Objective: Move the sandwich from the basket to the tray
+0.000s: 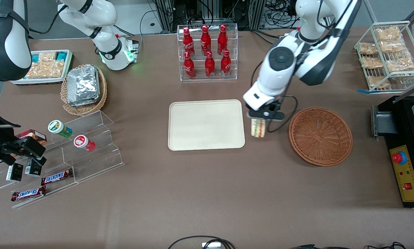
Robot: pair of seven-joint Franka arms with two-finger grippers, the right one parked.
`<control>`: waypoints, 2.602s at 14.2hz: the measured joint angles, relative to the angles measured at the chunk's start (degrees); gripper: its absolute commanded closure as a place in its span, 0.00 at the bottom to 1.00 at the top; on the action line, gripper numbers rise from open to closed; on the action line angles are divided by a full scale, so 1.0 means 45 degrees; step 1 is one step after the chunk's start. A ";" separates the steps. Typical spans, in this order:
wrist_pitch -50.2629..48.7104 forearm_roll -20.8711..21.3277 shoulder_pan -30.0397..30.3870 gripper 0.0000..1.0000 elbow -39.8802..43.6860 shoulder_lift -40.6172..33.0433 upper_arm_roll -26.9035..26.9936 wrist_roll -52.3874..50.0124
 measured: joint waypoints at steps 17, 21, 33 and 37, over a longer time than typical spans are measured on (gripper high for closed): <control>-0.0004 0.4957 -0.3397 0.39 0.3232 0.6828 0.0054 -0.6021; -0.0009 0.4958 -0.3397 0.01 0.3243 0.6828 0.0072 -0.6024; -0.3892 0.4953 -0.2242 0.00 0.7132 0.6011 0.0163 -0.7952; -0.4841 0.4951 -0.0676 0.00 0.7255 0.5027 0.0152 -0.7934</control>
